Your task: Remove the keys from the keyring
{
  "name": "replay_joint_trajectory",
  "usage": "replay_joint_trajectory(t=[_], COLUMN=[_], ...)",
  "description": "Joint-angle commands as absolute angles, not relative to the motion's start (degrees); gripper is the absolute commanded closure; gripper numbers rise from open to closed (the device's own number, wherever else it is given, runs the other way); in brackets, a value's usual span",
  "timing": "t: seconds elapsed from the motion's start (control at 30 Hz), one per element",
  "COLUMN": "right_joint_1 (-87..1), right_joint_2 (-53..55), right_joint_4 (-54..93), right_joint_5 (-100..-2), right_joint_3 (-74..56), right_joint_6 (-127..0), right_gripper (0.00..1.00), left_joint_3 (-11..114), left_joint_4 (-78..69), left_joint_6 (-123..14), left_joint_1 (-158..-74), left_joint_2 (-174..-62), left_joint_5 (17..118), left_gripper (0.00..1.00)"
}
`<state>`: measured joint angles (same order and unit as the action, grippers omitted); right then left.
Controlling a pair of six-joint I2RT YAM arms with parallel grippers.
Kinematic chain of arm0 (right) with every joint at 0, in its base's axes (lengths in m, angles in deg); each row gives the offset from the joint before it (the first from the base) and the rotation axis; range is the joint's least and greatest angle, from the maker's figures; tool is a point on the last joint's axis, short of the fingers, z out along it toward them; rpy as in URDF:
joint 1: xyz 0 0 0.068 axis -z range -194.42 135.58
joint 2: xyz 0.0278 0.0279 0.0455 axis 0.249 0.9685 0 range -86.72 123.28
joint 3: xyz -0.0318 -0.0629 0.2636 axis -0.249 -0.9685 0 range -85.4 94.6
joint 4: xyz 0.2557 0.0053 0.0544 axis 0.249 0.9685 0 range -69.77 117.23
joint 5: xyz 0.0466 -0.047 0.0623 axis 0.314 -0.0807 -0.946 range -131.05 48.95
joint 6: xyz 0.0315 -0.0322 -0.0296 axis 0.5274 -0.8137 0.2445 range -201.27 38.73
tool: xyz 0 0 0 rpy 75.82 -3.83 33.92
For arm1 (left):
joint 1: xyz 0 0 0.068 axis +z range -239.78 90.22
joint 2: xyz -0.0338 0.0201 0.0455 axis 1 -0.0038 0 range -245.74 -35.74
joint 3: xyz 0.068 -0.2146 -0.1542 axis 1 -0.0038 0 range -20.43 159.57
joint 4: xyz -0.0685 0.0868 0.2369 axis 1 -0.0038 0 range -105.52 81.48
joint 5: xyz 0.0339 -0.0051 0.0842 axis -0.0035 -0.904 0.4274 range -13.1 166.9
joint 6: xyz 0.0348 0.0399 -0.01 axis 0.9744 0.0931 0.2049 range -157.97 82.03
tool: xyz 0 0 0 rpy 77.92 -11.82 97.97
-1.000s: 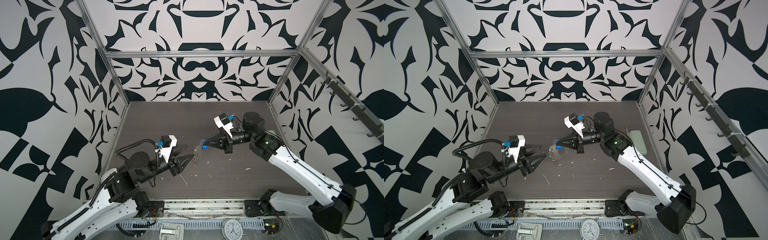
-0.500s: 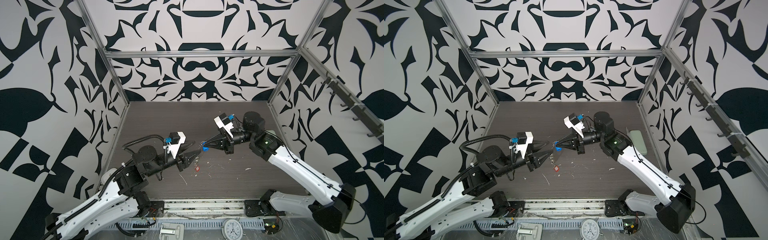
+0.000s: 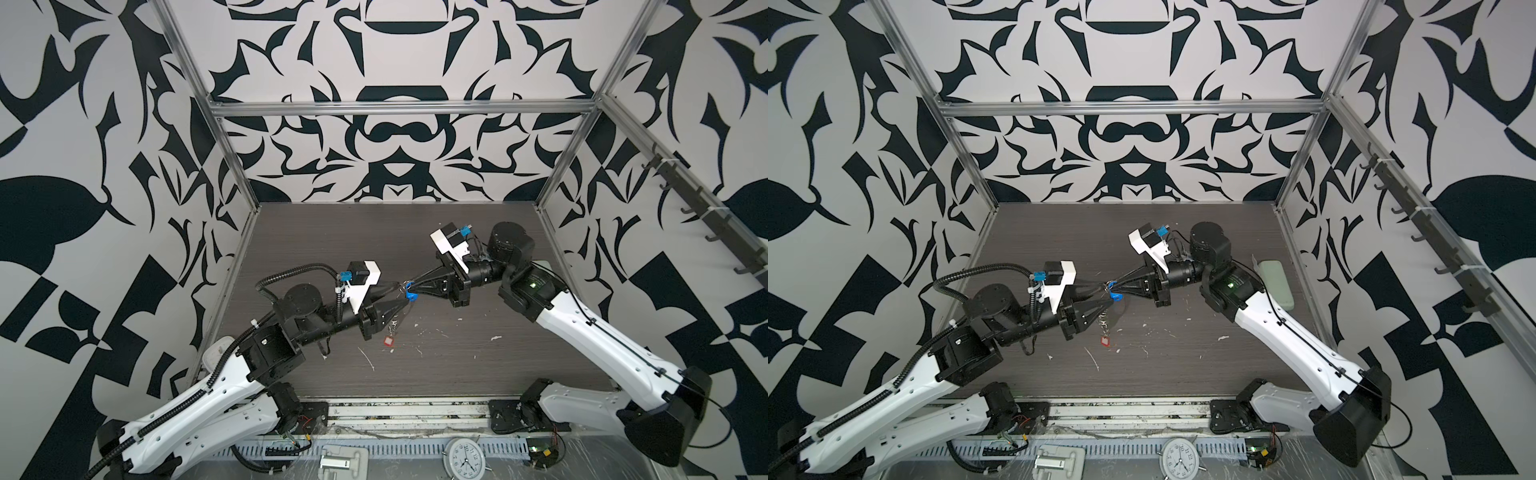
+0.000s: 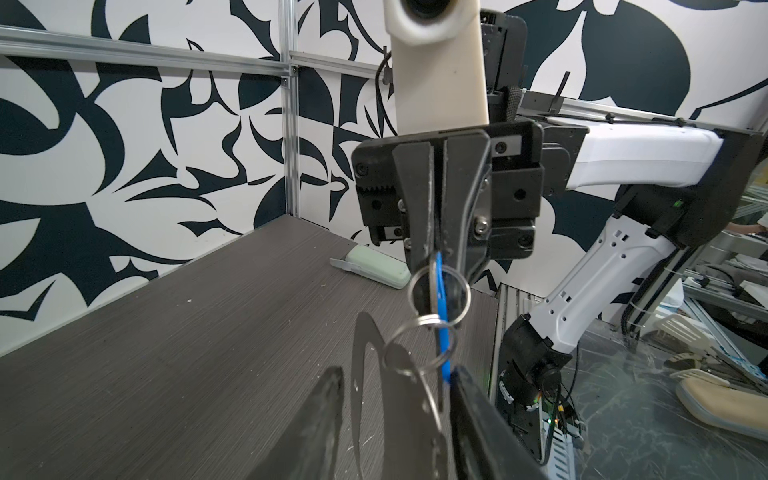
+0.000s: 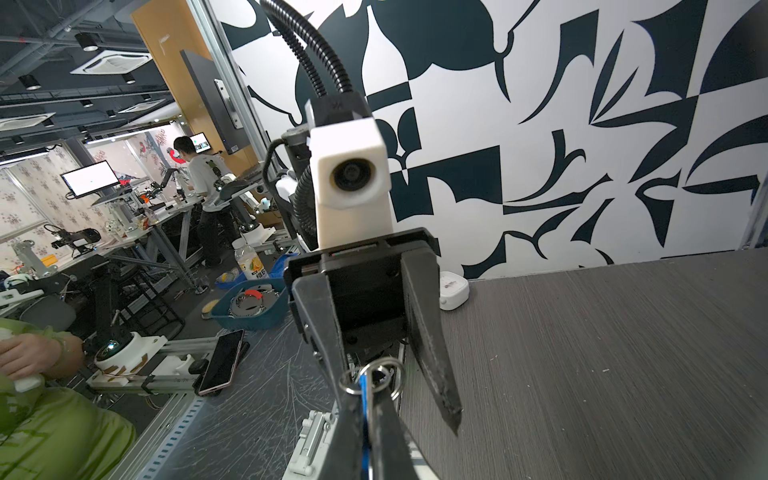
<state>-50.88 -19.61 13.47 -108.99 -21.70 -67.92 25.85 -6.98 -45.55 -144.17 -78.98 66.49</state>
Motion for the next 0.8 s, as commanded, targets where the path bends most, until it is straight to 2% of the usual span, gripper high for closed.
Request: replay_joint_trajectory(t=[0.0,0.57,0.7,0.77], right_joint_1=[-51.16,-51.33,-51.59,-51.74], right_joint_2=[-21.11,-22.47,-22.73,-22.79], right_joint_4=[8.65,8.63,8.72,8.72], right_joint_5=[-110.38,-110.13,-110.14,-110.13], right_joint_3=[-20.62,-21.52,-21.67,-21.82], right_joint_6=[-66.62,-65.77,-65.54,-65.57], right_gripper=[1.00,1.00,1.00,1.00], left_joint_3=[27.19,27.54,27.82,27.74], left_joint_4=[-5.33,-6.77,-6.21,-5.52], left_joint_6=[-45.18,-47.13,-47.81,-47.92], left_joint_1=[-144.01,-144.01,-144.01,-144.01], left_joint_2=[-78.96,-79.01,-79.67,-79.77], left_joint_5=[66.40,73.20,73.07,73.03], left_gripper=[0.63,0.95,0.95,0.88])
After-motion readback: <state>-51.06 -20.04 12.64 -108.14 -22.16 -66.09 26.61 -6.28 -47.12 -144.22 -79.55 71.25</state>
